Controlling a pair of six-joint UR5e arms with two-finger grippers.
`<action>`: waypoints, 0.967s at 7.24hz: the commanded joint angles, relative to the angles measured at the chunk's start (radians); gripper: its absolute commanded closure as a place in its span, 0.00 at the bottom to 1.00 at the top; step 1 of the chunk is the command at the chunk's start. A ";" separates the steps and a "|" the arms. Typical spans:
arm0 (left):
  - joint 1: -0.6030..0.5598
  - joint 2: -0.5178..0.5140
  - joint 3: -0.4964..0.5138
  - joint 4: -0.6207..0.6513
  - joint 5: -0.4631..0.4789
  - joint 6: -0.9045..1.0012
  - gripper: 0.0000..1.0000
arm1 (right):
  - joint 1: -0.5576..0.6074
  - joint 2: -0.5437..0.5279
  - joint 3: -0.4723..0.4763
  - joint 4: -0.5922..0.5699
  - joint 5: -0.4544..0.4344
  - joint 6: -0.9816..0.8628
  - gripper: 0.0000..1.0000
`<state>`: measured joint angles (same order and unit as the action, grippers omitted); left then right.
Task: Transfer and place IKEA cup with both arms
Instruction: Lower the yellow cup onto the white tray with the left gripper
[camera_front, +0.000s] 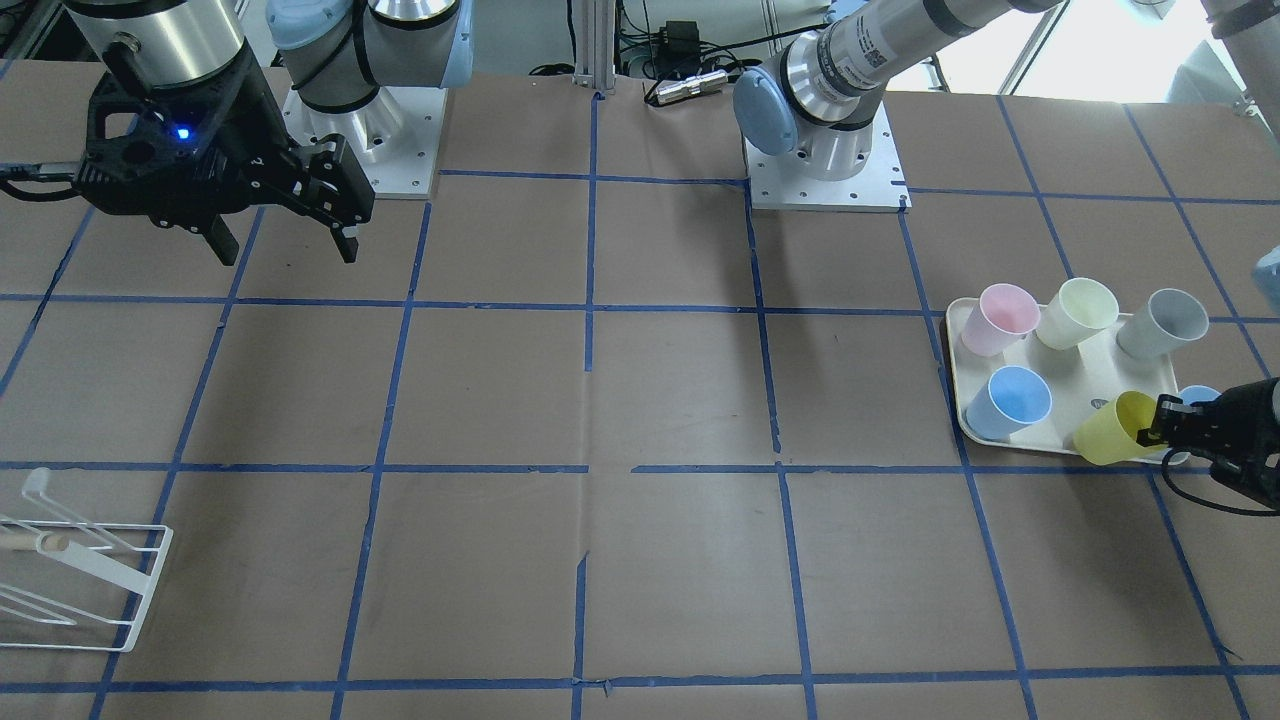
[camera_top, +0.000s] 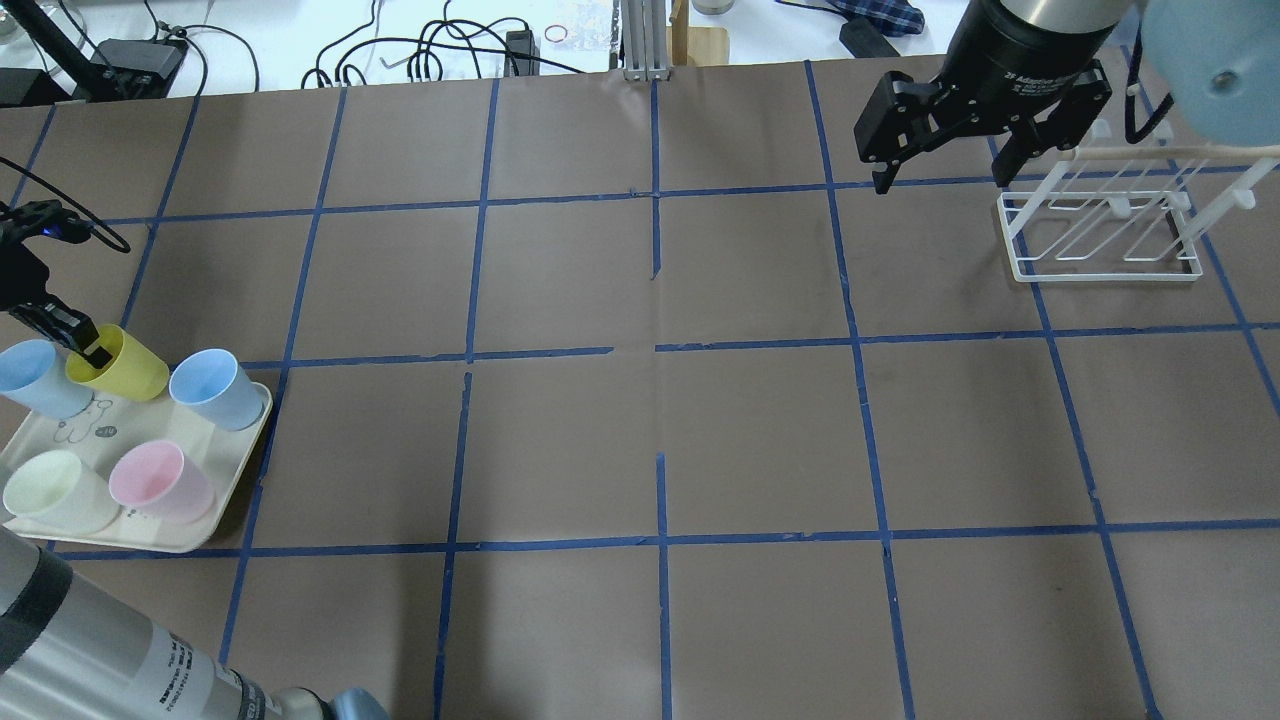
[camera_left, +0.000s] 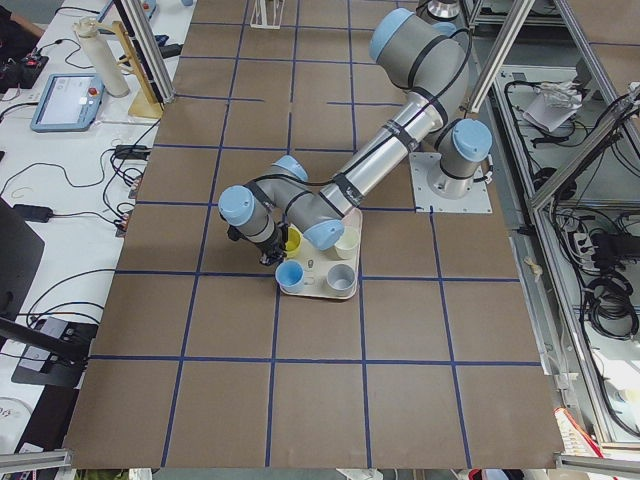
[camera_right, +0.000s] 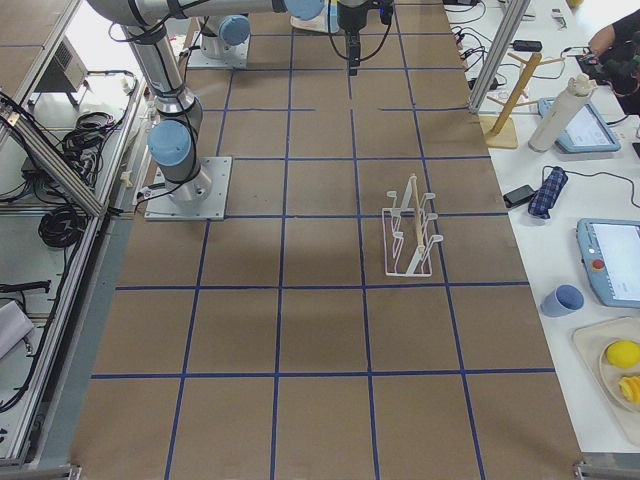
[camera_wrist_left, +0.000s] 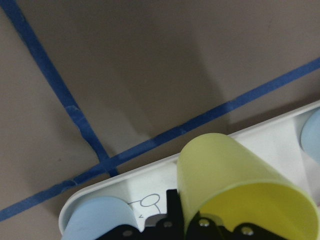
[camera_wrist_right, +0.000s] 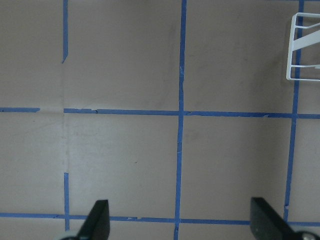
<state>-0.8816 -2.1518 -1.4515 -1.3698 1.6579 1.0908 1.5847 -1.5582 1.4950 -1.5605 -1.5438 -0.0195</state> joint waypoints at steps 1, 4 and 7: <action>-0.003 0.033 0.000 -0.046 0.008 -0.005 1.00 | 0.000 -0.003 0.002 0.020 0.011 -0.002 0.00; -0.003 0.038 -0.004 -0.069 0.008 -0.002 1.00 | 0.000 -0.002 0.001 0.019 0.008 -0.002 0.00; 0.003 0.024 -0.007 -0.054 0.005 0.003 1.00 | 0.000 -0.002 0.001 0.019 0.008 -0.002 0.00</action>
<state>-0.8804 -2.1238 -1.4577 -1.4309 1.6639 1.0918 1.5856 -1.5601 1.4957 -1.5416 -1.5355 -0.0215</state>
